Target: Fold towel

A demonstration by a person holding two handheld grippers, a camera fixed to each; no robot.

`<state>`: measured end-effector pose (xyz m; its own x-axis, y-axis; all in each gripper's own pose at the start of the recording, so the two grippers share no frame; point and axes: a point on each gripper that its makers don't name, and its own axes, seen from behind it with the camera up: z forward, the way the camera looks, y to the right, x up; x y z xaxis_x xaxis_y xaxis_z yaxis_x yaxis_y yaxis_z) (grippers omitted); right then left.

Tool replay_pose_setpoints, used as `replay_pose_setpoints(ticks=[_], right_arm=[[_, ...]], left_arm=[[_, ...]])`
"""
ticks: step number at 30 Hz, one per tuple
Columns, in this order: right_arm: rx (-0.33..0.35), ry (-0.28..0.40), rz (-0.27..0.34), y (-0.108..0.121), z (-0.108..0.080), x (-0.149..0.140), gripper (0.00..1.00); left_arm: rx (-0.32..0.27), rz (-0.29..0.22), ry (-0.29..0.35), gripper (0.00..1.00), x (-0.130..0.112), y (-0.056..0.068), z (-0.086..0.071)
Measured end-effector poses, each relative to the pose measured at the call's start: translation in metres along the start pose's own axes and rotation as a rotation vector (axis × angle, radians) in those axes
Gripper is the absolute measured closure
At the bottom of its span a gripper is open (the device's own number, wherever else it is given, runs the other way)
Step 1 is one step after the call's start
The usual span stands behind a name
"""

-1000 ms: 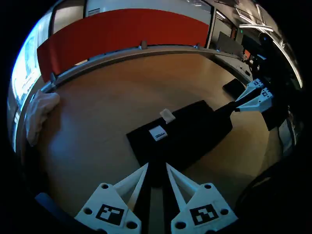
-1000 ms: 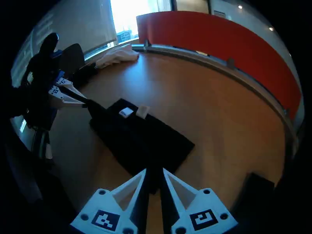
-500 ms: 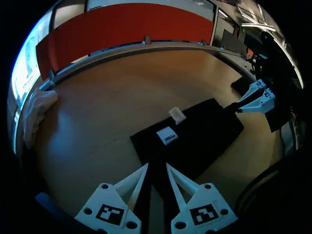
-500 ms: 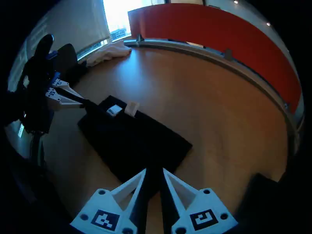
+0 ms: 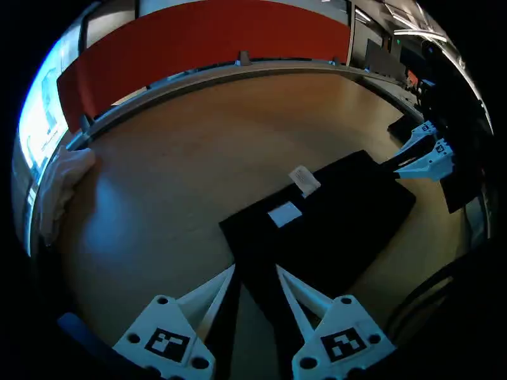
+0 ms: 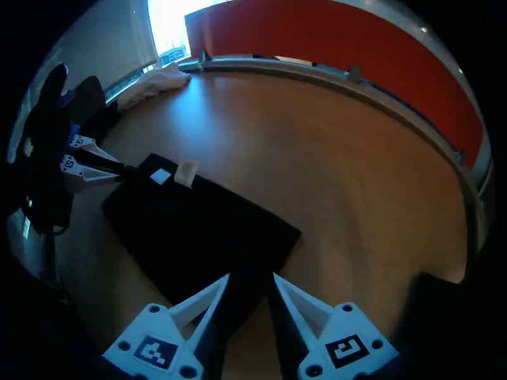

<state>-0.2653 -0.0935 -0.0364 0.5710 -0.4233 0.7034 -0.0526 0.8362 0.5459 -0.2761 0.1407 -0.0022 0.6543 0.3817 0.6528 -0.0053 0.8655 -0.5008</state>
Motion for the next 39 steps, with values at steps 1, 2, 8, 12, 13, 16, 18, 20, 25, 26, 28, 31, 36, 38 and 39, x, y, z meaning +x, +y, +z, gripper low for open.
replay_pose_setpoints(ticks=[1, 2, 8, 12, 13, 16, 18, 20, 25, 26, 28, 31, 36, 38, 39], right_arm=[[-0.005, -0.001, -0.004, 0.001, 0.001, 0.000, 0.61], [-0.009, -0.002, -0.007, 0.001, 0.001, -0.001, 0.59], [-0.034, 0.000, -0.035, 0.007, 0.002, 0.000, 0.51], [-0.049, 0.002, -0.039, 0.011, 0.004, 0.002, 0.41], [-0.051, 0.005, -0.039, 0.012, 0.004, 0.004, 0.40], [-0.057, 0.014, -0.041, 0.014, 0.005, 0.008, 0.36], [-0.063, 0.020, -0.043, 0.016, 0.005, 0.011, 0.34], [-0.073, 0.025, -0.047, 0.020, 0.005, 0.014, 0.32], [-0.095, 0.039, -0.049, 0.029, 0.006, 0.022, 0.21], [-0.099, 0.042, -0.048, 0.031, 0.006, 0.024, 0.18], [-0.104, 0.050, -0.047, 0.033, 0.005, 0.027, 0.13], [-0.107, 0.059, -0.046, 0.034, 0.004, 0.029, 0.06], [-0.111, 0.066, -0.046, 0.034, 0.002, 0.030, 0.00], [-0.114, 0.071, -0.045, 0.034, 0.001, 0.030, 0.00], [-0.113, 0.072, -0.044, 0.034, 0.001, 0.031, 0.00]], left_arm=[[0.003, 0.003, -0.001, 0.70, 0.000, -0.001, 0.001], [0.007, 0.006, -0.003, 0.69, -0.001, -0.002, 0.002], [0.023, 0.011, 0.001, 0.59, 0.002, -0.005, 0.003], [0.038, 0.012, 0.004, 0.53, 0.003, -0.009, 0.004], [0.045, 0.013, 0.005, 0.52, 0.004, -0.011, 0.004], [0.060, 0.013, 0.008, 0.43, 0.007, -0.016, 0.004], [0.066, 0.012, 0.009, 0.41, 0.009, -0.018, 0.004], [0.069, 0.010, 0.007, 0.39, 0.010, -0.020, 0.005], [0.094, 0.002, 0.011, 0.25, 0.014, -0.029, 0.007], [0.100, 0.001, 0.013, 0.20, 0.015, -0.031, 0.007], [0.112, 0.000, 0.019, 0.06, 0.018, -0.034, 0.006], [0.123, -0.002, 0.027, 0.03, 0.022, -0.037, 0.005], [0.129, -0.005, 0.032, 0.03, 0.023, -0.039, 0.004], [0.133, -0.008, 0.034, 0.03, 0.023, -0.040, 0.003], [0.134, -0.010, 0.034, 0.03, 0.023, -0.040, 0.002]])
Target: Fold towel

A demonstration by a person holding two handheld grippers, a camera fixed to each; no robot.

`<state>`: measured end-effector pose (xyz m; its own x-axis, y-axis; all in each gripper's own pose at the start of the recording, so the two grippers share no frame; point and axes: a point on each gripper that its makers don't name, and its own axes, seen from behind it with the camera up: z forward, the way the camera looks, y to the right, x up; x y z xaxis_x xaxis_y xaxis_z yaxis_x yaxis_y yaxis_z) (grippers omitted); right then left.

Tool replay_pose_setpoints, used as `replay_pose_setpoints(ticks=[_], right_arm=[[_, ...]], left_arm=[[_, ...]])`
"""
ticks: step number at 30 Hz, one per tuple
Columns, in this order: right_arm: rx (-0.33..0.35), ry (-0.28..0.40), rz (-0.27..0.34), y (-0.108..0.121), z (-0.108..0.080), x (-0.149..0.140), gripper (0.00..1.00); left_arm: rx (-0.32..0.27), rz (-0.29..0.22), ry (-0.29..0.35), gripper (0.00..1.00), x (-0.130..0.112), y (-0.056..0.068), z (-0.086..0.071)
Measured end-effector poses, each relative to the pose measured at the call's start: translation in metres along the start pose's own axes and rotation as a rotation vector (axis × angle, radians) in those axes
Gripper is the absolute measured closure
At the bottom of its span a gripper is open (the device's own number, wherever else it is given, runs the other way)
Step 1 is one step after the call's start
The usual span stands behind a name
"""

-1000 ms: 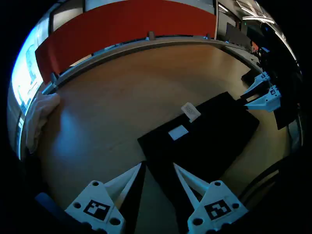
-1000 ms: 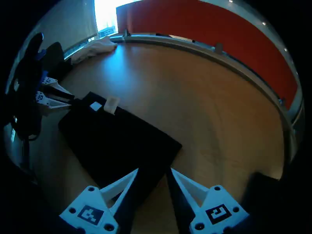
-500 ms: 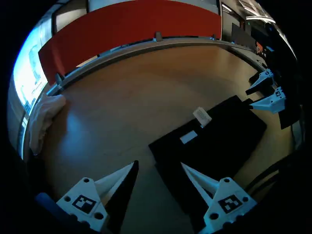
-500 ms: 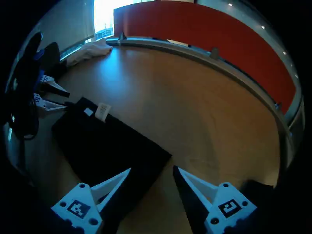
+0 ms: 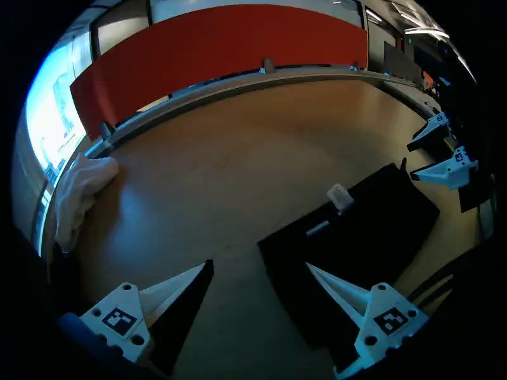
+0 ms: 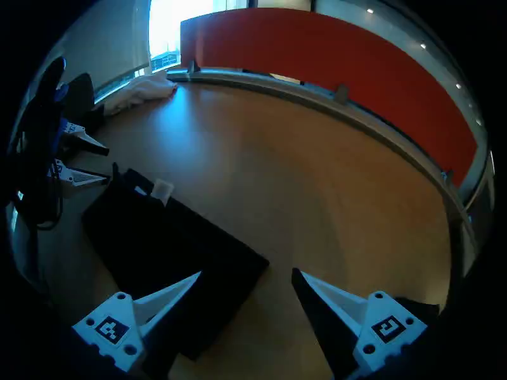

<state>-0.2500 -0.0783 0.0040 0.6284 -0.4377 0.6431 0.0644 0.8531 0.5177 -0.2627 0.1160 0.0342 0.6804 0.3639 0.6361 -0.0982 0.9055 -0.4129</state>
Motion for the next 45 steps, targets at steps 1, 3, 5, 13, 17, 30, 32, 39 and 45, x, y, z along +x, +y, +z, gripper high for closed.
replay_pose_setpoints(ticks=[1, 3, 5, 13, 17, 30, 32, 39, 45], right_arm=[[0.001, 0.002, 0.001, 0.000, -0.001, 0.000, 0.00], [0.002, 0.004, 0.003, -0.001, -0.002, 0.001, 0.00], [0.002, 0.005, 0.005, -0.001, -0.003, 0.001, 0.00], [0.006, 0.010, 0.006, -0.005, -0.009, -0.002, 0.00], [0.006, 0.012, 0.012, -0.007, -0.014, -0.004, 0.00], [0.007, 0.018, 0.032, -0.018, -0.039, -0.024, 0.00], [0.007, 0.017, 0.035, -0.021, -0.043, -0.029, 0.00], [0.008, 0.020, 0.041, -0.027, -0.052, -0.037, 0.00], [0.011, 0.022, 0.039, -0.029, -0.054, -0.039, 0.00]], left_arm=[[0.000, -0.002, 0.001, 0.03, 0.000, 0.000, -0.001], [0.000, -0.006, 0.002, 0.03, 0.000, 0.000, -0.002], [0.000, -0.009, 0.003, 0.03, 0.000, 0.000, -0.003], [-0.008, -0.010, 0.009, 0.03, -0.001, 0.003, -0.008], [-0.008, -0.012, 0.010, 0.03, -0.003, 0.003, -0.012], [0.001, -0.060, -0.001, 0.03, -0.027, 0.010, -0.034], [-0.003, -0.072, -0.002, 0.03, -0.031, 0.014, -0.037], [-0.007, -0.094, -0.001, 0.03, -0.037, 0.021, -0.042], [0.003, -0.101, 0.006, 0.03, -0.036, 0.020, -0.046]])
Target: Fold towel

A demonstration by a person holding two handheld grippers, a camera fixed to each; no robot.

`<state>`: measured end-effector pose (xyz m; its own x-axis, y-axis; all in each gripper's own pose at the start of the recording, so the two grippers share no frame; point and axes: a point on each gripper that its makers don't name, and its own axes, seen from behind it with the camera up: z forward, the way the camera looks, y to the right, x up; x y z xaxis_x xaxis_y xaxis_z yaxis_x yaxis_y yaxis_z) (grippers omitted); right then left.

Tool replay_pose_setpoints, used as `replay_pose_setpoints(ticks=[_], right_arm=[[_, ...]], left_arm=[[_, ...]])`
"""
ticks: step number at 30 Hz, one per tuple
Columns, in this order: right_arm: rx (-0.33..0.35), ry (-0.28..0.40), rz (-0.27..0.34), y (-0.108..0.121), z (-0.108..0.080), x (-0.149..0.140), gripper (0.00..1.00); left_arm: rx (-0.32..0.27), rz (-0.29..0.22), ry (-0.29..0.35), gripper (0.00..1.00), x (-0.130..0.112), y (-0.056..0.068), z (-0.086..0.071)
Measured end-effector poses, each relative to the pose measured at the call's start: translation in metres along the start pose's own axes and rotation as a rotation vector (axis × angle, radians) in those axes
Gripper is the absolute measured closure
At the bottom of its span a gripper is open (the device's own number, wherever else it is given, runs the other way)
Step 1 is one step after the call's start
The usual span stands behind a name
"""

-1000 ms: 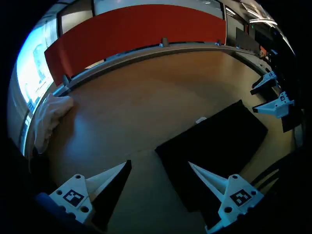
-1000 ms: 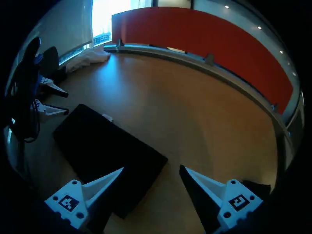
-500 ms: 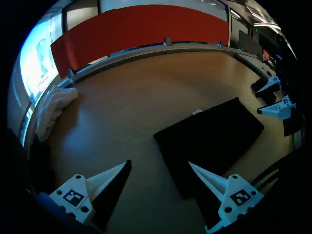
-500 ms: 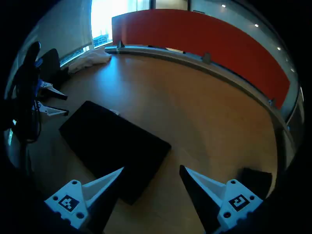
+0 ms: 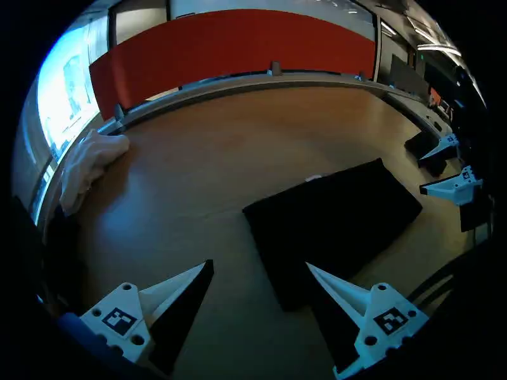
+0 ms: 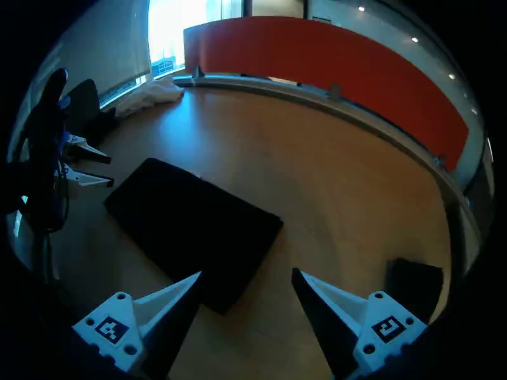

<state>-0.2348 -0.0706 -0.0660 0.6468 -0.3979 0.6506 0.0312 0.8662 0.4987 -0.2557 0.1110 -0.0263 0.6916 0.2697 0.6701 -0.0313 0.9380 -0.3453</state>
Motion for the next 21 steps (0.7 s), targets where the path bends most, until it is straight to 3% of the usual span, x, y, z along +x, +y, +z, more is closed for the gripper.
replay_pose_setpoints(ticks=[9, 21], right_arm=[[0.020, 0.004, -0.019, -0.003, 0.002, 0.001, 0.00], [0.071, 0.001, -0.053, -0.014, 0.007, -0.002, 0.00]], left_arm=[[0.025, -0.044, 0.014, 0.03, -0.004, -0.008, -0.014], [0.088, -0.148, 0.027, 0.03, -0.026, -0.025, -0.046]])
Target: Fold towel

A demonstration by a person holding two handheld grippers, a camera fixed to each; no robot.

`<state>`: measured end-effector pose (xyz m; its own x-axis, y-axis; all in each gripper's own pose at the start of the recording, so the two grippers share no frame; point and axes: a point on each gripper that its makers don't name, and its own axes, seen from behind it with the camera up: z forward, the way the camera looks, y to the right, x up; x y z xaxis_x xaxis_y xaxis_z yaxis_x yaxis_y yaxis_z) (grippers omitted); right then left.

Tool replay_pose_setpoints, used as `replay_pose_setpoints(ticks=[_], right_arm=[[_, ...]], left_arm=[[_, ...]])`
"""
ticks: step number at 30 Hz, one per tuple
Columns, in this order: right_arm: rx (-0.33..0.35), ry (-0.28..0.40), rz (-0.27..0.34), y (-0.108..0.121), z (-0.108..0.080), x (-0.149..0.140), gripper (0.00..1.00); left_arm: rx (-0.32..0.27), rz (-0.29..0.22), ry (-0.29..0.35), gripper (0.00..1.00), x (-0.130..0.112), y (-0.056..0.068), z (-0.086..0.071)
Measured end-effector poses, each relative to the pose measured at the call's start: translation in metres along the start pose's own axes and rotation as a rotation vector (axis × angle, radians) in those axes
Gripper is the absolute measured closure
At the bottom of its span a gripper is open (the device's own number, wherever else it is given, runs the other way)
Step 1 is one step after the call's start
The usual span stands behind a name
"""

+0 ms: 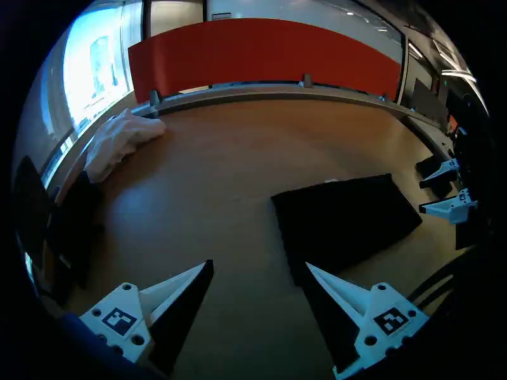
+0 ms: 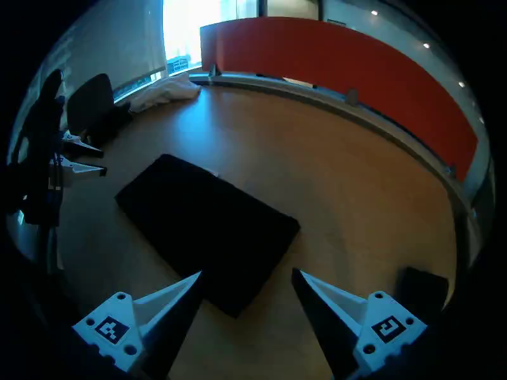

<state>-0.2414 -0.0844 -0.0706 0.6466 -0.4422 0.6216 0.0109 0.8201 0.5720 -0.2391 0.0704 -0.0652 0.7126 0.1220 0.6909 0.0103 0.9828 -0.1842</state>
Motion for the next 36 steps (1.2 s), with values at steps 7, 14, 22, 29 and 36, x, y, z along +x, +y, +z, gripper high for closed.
replay_pose_setpoints(ticks=[7, 14, 22, 29, 36], right_arm=[[0.017, -0.013, -0.027, -0.001, 0.003, -0.004, 0.00], [0.037, -0.035, -0.044, -0.004, 0.005, -0.015, 0.01], [0.066, -0.087, -0.071, -0.011, 0.009, -0.041, 0.18], [0.089, -0.109, -0.081, -0.016, 0.009, -0.050, 0.40], [0.103, -0.128, -0.078, -0.015, 0.008, -0.055, 0.55]], left_arm=[[0.023, -0.027, 0.004, 0.03, -0.006, -0.010, -0.012], [0.039, -0.046, 0.008, 0.03, -0.009, -0.014, -0.022], [0.060, -0.069, -0.004, 0.03, -0.022, -0.019, -0.034], [0.066, -0.083, -0.005, 0.03, -0.026, -0.022, -0.040], [0.067, -0.091, -0.005, 0.03, -0.028, -0.024, -0.043]])
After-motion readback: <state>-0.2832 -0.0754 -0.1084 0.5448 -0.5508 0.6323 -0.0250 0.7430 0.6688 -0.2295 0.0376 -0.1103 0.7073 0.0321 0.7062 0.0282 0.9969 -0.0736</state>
